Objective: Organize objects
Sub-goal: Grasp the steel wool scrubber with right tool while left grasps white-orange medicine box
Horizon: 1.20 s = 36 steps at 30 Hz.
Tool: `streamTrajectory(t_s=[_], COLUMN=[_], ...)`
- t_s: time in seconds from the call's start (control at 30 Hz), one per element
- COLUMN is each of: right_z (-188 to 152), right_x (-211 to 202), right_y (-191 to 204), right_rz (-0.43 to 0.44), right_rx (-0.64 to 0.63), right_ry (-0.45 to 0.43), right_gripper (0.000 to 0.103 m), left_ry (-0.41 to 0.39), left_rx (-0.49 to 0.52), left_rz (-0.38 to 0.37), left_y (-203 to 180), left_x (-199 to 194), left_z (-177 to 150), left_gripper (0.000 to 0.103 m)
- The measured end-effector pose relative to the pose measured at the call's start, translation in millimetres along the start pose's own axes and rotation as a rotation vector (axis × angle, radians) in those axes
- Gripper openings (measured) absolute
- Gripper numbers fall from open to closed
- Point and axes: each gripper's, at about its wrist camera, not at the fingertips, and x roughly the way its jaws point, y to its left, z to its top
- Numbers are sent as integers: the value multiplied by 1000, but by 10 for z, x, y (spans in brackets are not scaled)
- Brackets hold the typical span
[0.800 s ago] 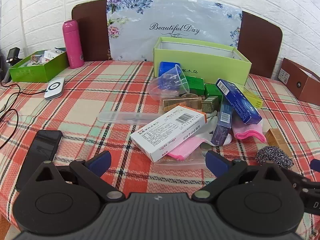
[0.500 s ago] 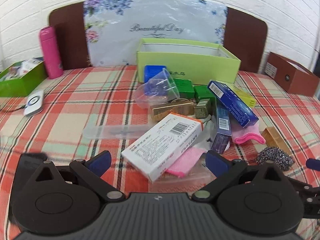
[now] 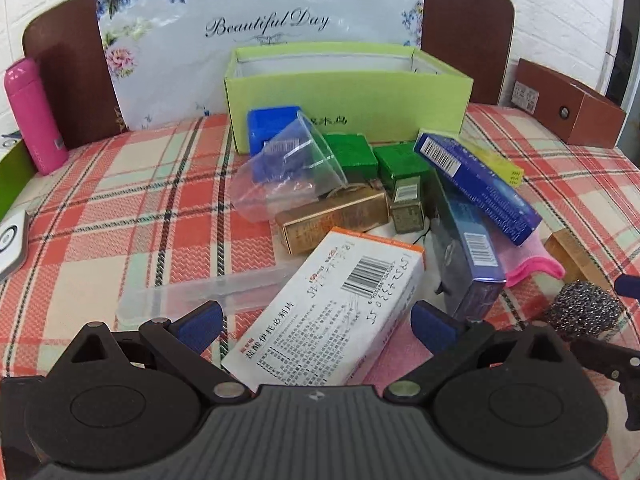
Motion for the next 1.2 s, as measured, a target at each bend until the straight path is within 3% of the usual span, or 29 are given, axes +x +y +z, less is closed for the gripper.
streamTrajectory(t_s=[0.1,0.2,0.27,0.3,0.37,0.4,0.5,0.53,0.57,0.6,0.77,0.87,1.03,1.2], right_z=[26,13,-8,-18,-35,-43,-76,-89,-103,-115,-155,-175,-201,-204], right_x=[99,170,168,155,96,49,-95,-120,-134,-139,-121,-107,-19,46], right_y=[17,32,54,60,37,26,-16,-21,-14,-6,9,16,20,29], right_rz=[-1,-7,-24,-25,4,33,138,150,144,132,106,105,94,93], right_rx=[-7,-19,-45,-53,-31,-25,-14,-26,-42,-55,-63,-73,-87,-82], right_ry=[5,4,-6,-7,0,-1,-17,-19,-20,-26,-27,-24,-16,-10], right_gripper=[95,87,68,50,46,41,40,42,42,45,56,71,75,76], left_ry=[27,19,11,14,15,20,15,16,13,-1,-25,-29,-55,-91], left_rx=[-34,-55,-72,-86,-129,-155,-213,-208,-203,-202,-283,-320,-228,-101], left_rz=[-12,-21,-20,-27,-49,-60,-91,-85,-70,-45,7,47,60,89], left_y=[-5,-17,-15,-10,6,17,13,-13,-34,-46,112,215,330,390], left_x=[64,55,12,-21,-117,-163,-318,-342,-352,-352,-296,-350,-504,-414], left_z=[-14,-22,-30,-39,-91,-126,-282,-316,-336,-338,-207,-186,-315,-159], left_gripper=[102,88,71,66,40,38,39,47,58,61,62,69,76,81])
